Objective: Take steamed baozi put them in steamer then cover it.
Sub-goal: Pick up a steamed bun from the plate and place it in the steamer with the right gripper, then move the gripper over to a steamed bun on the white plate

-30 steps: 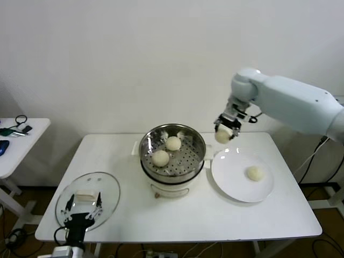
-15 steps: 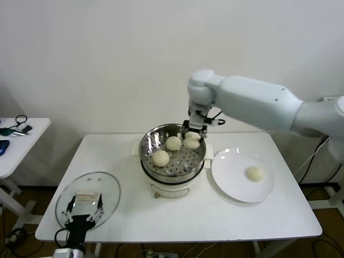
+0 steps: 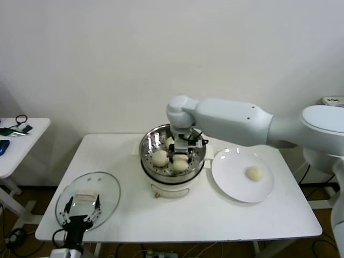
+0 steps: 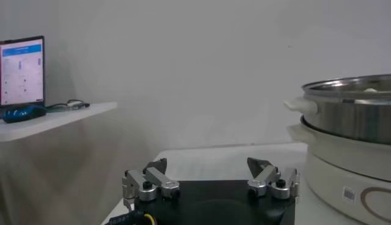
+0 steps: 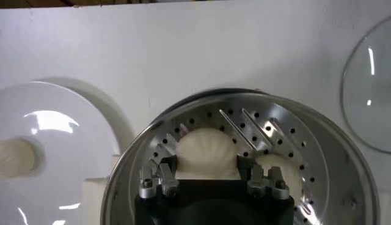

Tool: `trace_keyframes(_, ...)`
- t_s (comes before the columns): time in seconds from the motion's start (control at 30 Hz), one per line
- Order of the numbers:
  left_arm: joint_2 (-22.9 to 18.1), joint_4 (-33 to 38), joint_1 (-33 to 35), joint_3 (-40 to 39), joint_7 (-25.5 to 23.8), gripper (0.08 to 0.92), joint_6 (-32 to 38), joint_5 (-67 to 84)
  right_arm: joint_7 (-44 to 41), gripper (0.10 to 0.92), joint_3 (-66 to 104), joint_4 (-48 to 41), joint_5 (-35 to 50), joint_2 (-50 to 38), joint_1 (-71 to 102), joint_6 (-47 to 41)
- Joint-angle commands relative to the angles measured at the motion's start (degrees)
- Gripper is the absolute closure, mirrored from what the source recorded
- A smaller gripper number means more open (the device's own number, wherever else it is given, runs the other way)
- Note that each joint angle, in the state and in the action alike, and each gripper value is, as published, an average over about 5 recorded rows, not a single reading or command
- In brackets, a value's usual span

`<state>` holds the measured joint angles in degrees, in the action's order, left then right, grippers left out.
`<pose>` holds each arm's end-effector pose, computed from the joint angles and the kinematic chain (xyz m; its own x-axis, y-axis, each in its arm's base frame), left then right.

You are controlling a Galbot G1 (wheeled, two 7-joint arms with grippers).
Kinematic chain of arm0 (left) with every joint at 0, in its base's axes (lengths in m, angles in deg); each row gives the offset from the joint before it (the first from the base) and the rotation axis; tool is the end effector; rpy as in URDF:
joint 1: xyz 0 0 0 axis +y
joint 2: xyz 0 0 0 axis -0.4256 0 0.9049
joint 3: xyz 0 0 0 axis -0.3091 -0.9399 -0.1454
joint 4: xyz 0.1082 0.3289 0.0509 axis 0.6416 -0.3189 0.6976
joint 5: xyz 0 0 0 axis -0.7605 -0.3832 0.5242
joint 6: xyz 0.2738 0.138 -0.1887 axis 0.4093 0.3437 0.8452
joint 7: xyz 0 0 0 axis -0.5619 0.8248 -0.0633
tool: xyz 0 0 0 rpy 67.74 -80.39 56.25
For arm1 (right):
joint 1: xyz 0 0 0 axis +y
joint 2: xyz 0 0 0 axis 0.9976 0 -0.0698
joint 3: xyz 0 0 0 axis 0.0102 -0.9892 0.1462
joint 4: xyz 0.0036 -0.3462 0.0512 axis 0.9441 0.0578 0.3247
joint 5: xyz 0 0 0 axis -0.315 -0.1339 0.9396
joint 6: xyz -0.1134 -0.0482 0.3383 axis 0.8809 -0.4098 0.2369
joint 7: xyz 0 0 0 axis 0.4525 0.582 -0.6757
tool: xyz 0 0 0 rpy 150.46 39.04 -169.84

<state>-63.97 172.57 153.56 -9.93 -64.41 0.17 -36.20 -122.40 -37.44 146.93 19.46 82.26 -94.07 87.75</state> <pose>0.1313 0.0843 -0.3548 -0.9755 -0.1661 0.1441 -0.1514 0.9826 0.1081 0.5335 0.1917 -0.0837 -0.0744 0.0107 0.9972 -0.0556 -0.9984 0.0065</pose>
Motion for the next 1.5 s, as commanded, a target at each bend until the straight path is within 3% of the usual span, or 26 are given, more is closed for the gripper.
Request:
trace_keyframes(0.03,0.1,-0.3,-0.1,-0.1,0.0,0.177,0.0,0.2,-0.1,0.367,-0.6,0.6,-0.4,1.3,1.6,0.4)
trace_keyframes(0.17,0.1,-0.5,-0.4,-0.2,0.0,0.177,0.0,0.1,0.0,0.339,-0.4,0.2,-0.4,1.2,1.8,0.3)
trace_keyframes(0.4,0.0,-0.4,-0.4,-0.4,-0.1,0.177,-0.1,0.0,-0.5,0.21,0.5,-0.6,0.1,0.7,1.5,0.8)
trace_keyframes(0.8,0.2,-0.1,0.0,-0.7,-0.1,0.177,-0.2,-0.4,1.4,0.203,1.5,-3.7,5.6,-6.9,-6.1,-0.5)
trace_keyframes(1.07,0.5,0.2,-0.2,-0.9,-0.1,0.177,-0.1,-0.7,15.9,0.203,-8.8,-6.0,22.6,-18.2,-13.9,-16.6)
trace_keyframes(1.33,0.8,0.6,-0.4,-1.2,0.0,0.177,-0.3,-1.1,13.3,0.203,-9.0,-2.6,31.1,-30.3,-9.6,-37.8)
trace_keyframes(1.5,0.7,0.8,0.0,-1.0,0.2,0.177,-0.4,-1.4,12.5,0.203,-1.0,-3.6,27.1,-35.9,2.0,-42.1)
